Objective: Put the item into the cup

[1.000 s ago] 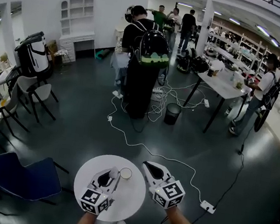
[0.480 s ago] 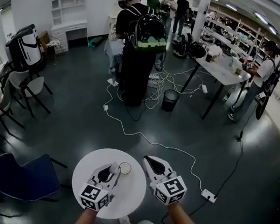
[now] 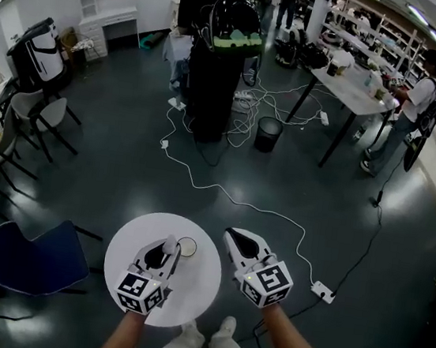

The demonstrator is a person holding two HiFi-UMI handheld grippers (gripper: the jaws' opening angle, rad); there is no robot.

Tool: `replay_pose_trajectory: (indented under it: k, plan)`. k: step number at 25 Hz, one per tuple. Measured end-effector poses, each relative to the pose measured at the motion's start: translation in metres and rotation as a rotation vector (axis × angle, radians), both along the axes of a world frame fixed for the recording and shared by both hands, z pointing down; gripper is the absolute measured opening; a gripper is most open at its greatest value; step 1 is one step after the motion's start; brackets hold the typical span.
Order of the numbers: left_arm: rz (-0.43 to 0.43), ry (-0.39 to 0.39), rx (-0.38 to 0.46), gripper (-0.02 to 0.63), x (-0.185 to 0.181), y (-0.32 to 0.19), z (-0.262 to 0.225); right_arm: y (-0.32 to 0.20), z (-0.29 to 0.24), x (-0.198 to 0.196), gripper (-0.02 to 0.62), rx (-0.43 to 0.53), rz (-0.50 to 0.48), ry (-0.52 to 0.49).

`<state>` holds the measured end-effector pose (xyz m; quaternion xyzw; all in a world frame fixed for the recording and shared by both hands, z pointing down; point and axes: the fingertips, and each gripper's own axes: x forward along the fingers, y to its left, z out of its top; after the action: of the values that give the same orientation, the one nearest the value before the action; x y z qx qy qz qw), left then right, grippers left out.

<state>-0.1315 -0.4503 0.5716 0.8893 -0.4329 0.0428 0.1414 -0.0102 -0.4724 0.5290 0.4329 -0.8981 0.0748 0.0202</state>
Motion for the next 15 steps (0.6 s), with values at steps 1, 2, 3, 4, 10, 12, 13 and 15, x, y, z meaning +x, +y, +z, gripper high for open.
replay_pose_trajectory:
  k: [1,2,3,4,10,12,13,15]
  plan:
    - [-0.009,-0.009,-0.004,0.088,0.002,-0.002,0.005,-0.003,0.005,0.003,0.015,-0.005,-0.007,-0.002]
    - [-0.017,-0.018,-0.007,0.089,0.004,-0.004,0.011,-0.006,0.01,0.005,0.015,-0.009,-0.016,-0.005]
    - [-0.024,-0.028,-0.012,0.089,0.006,-0.006,0.018,-0.009,0.016,0.007,0.015,-0.013,-0.024,-0.007]
    - [-0.029,-0.037,-0.017,0.089,0.007,-0.008,0.024,-0.012,0.021,0.008,0.015,-0.018,-0.033,-0.008]
    - [-0.04,-0.106,-0.045,0.087,0.01,-0.025,0.068,-0.035,0.058,0.014,0.015,-0.053,-0.059,-0.006]
    - [-0.031,-0.123,-0.063,0.089,0.016,-0.03,0.081,-0.043,0.071,0.02,0.017,-0.067,-0.054,-0.012]
    - [-0.027,-0.13,-0.072,0.087,0.018,-0.031,0.088,-0.045,0.077,0.019,0.015,-0.072,-0.055,-0.011]
    - [-0.021,-0.142,-0.091,0.087,0.018,-0.035,0.102,-0.048,0.087,0.016,0.017,-0.079,-0.063,-0.006]
